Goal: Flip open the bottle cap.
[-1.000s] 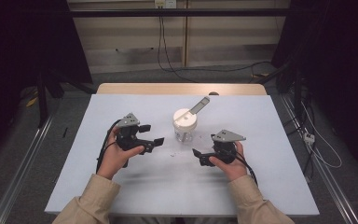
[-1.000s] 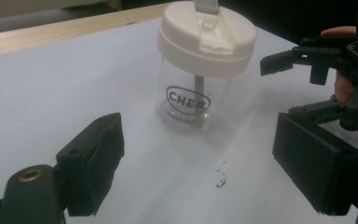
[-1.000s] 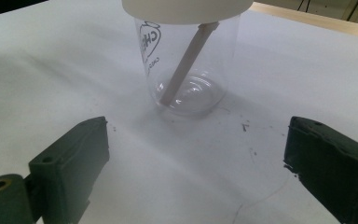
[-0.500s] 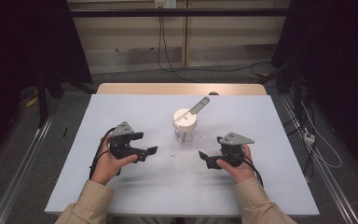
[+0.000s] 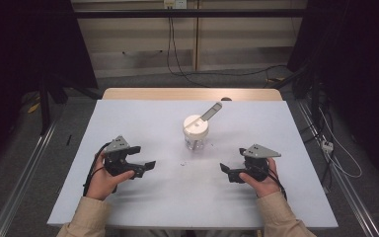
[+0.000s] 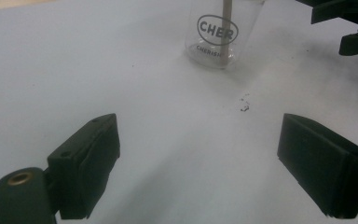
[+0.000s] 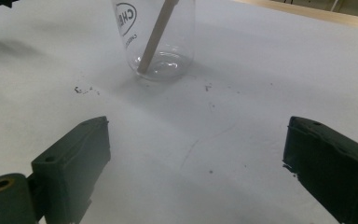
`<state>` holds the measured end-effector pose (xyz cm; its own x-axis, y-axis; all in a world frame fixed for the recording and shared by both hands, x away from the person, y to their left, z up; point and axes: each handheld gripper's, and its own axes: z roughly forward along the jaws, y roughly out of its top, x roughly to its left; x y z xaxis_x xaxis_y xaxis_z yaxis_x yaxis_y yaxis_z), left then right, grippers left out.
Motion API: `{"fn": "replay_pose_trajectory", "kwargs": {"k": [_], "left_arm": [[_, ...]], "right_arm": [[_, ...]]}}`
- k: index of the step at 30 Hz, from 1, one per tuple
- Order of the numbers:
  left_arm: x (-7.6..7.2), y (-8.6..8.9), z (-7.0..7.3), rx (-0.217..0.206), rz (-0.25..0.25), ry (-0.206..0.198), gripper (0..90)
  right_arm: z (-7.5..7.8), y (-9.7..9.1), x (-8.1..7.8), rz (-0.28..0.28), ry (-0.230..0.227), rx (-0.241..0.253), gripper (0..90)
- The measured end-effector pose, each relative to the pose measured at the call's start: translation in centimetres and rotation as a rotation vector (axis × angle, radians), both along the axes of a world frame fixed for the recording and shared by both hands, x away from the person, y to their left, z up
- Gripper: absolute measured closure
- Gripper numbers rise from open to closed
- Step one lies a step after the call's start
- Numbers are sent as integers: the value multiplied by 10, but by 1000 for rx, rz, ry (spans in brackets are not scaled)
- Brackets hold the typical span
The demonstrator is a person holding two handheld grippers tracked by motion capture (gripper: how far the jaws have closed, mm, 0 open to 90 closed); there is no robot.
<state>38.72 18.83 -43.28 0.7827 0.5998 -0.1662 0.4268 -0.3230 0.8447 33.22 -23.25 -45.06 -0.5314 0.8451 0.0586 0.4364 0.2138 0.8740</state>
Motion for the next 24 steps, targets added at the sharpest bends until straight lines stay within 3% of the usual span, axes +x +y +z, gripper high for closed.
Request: {"fn": "replay_pose_trajectory", "kwargs": {"k": [9,12,17,24], "left_arm": [[-9,13,-3,16,17,-1,126],[-12,16,-4,40,16,-15,125],[-17,22,-6,15,43,-3,127],[-18,24,-7,32,55,-7,118]], "right_arm": [[0,-14,-8,-18,-4,1,70],[0,-20,-12,-26,-1,5,71],[0,-31,-20,-44,-3,0,71],[-1,-40,-25,-62,-4,12,71]]}}
